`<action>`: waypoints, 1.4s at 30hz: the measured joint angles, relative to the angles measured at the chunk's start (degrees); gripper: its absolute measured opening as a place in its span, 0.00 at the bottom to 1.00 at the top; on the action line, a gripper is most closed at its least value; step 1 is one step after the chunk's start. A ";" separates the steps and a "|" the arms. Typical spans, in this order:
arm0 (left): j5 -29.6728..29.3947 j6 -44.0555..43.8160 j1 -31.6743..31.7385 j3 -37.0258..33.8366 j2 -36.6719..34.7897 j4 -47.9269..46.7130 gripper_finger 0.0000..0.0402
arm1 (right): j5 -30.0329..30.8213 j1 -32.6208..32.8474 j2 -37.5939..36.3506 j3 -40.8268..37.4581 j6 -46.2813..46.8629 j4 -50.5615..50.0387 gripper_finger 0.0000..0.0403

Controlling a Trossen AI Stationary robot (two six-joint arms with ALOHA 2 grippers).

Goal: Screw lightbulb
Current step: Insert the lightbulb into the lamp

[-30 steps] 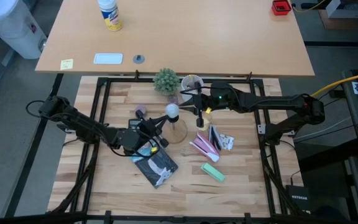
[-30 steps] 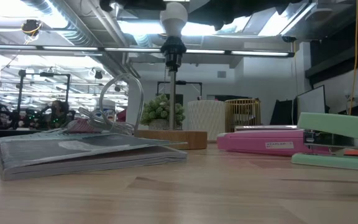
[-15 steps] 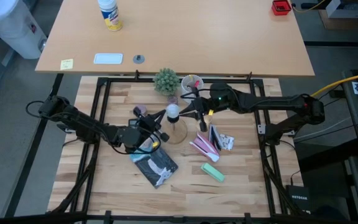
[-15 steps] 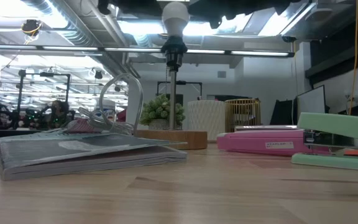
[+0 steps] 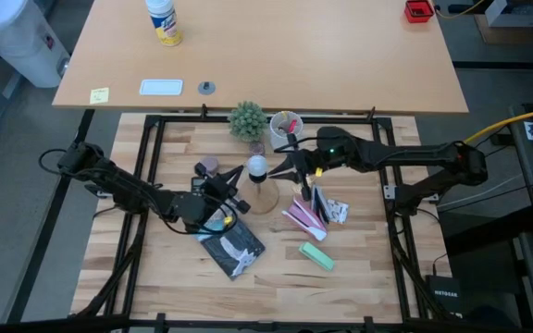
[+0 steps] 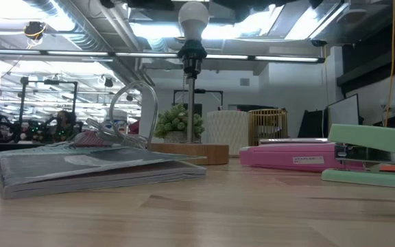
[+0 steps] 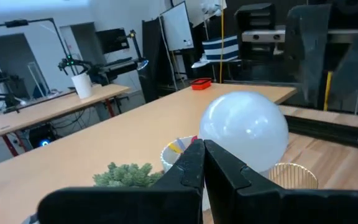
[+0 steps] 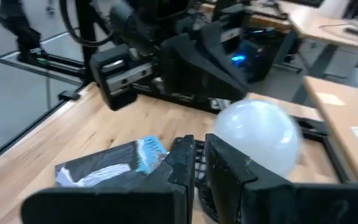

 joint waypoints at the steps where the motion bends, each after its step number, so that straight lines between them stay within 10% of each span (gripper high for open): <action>1: -0.32 0.52 -0.38 0.00 0.00 0.46 0.00 | 0.87 0.00 -0.73 0.00 -0.28 -0.31 0.11; 13: 11.69 -1.75 -1.55 0.00 0.00 0.82 0.00 | 16.75 -0.02 -1.29 0.04 -8.12 2.24 0.11; 42: 5.22 -6.18 1.12 0.00 0.02 -5.32 0.00 | 5.58 0.02 2.29 0.04 -3.27 1.97 0.11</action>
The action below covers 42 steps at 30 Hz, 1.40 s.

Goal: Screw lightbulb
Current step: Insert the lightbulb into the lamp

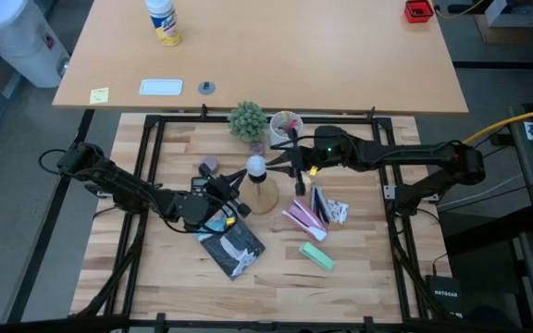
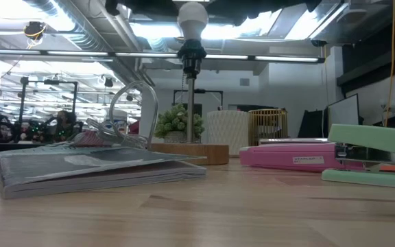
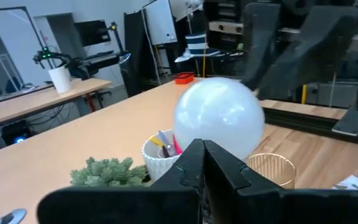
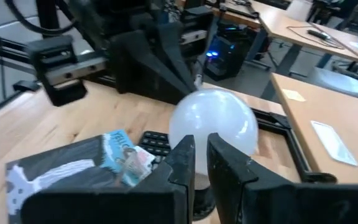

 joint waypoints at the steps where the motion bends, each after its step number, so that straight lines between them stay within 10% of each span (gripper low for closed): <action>1: -0.10 -0.03 0.21 0.00 0.00 0.00 0.00 | -0.58 0.00 0.01 -0.01 0.05 -0.06 0.11; 20: -2.37 3.76 -0.64 0.00 0.02 2.83 0.00 | -4.40 0.06 -2.81 -0.12 1.31 -0.52 0.11; 32: 4.73 4.09 -2.56 0.00 0.02 6.07 0.00 | 11.21 -0.05 -4.51 -0.07 -6.21 0.76 0.11; 42: 10.85 -0.58 -0.94 0.00 0.02 2.30 0.00 | 11.74 -0.07 -0.97 -0.09 -6.62 3.86 0.11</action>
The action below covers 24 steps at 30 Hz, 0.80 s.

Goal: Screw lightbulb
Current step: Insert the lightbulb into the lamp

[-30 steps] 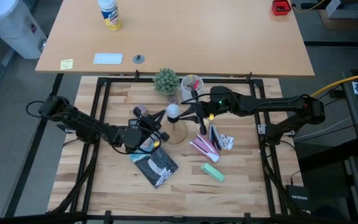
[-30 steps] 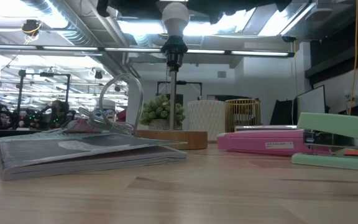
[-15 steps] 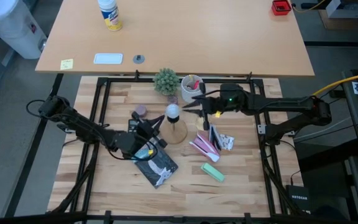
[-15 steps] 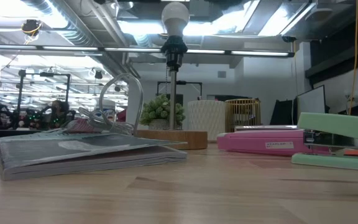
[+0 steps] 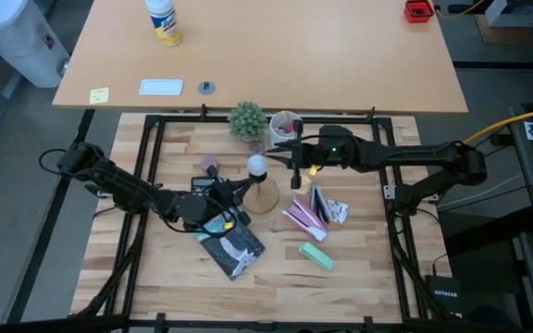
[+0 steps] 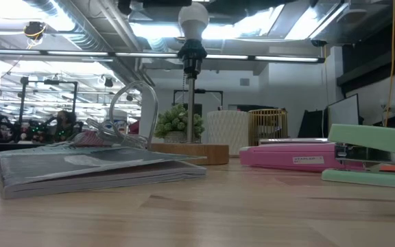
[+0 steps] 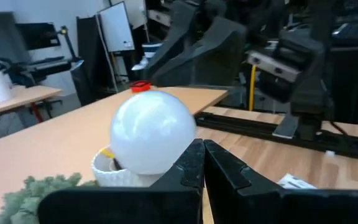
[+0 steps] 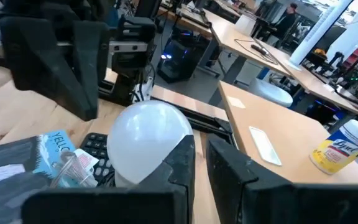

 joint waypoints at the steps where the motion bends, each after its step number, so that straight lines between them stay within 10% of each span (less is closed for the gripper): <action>1: 0.08 -0.70 0.08 0.00 0.00 -0.39 0.00 | 0.00 0.00 0.32 0.02 0.01 0.45 0.11; 24: -10.78 -0.10 0.88 0.00 -0.02 -1.90 0.00 | -7.95 -0.02 1.45 0.03 6.37 -1.62 0.11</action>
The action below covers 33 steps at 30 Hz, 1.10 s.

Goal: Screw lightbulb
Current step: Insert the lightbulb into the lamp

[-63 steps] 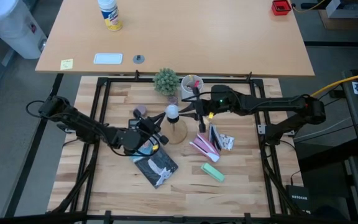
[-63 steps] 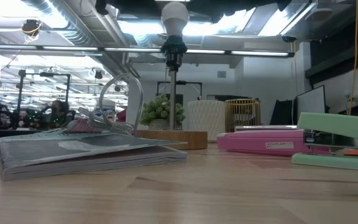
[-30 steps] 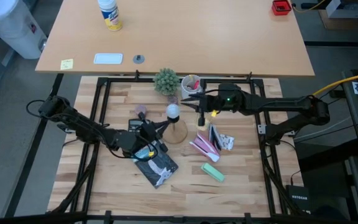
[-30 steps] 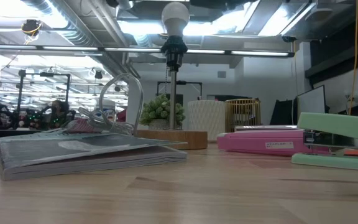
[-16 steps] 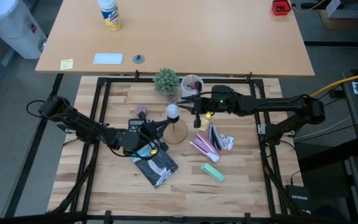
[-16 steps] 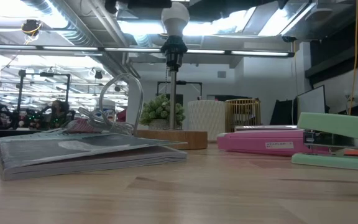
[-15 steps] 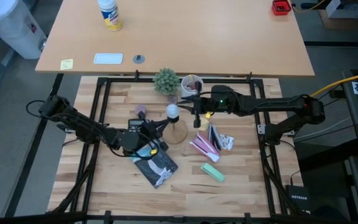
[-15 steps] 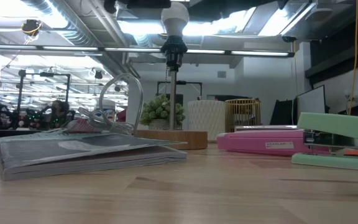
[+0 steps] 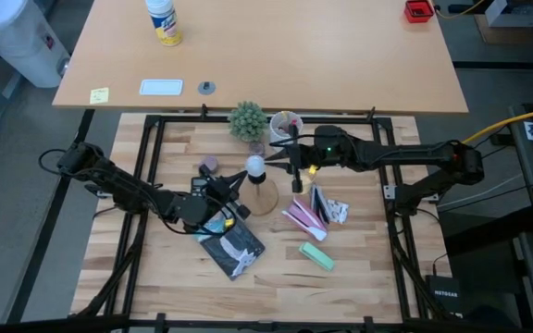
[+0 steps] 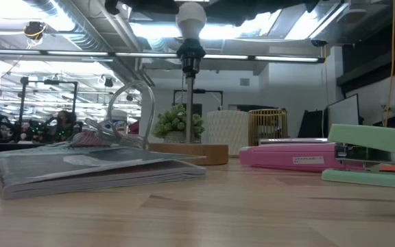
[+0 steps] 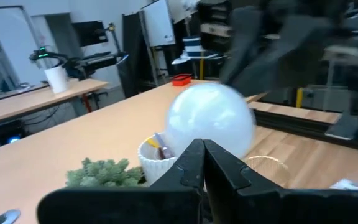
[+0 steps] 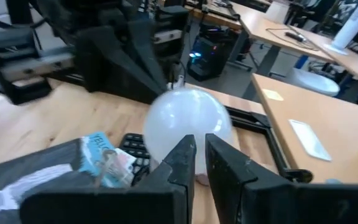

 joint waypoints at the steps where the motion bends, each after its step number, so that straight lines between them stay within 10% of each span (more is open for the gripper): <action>1: -0.26 -0.01 0.32 0.00 0.00 -0.12 0.00 | -0.39 0.02 -0.02 -0.01 0.39 -0.06 0.11; 25: -3.28 1.75 -1.10 0.00 0.04 -0.09 0.00 | -5.83 0.11 -2.29 -0.01 2.70 0.19 0.11; 33: -0.23 -0.74 -2.75 0.00 0.04 -0.09 0.00 | 7.93 -0.03 -2.87 0.01 -4.46 2.07 0.11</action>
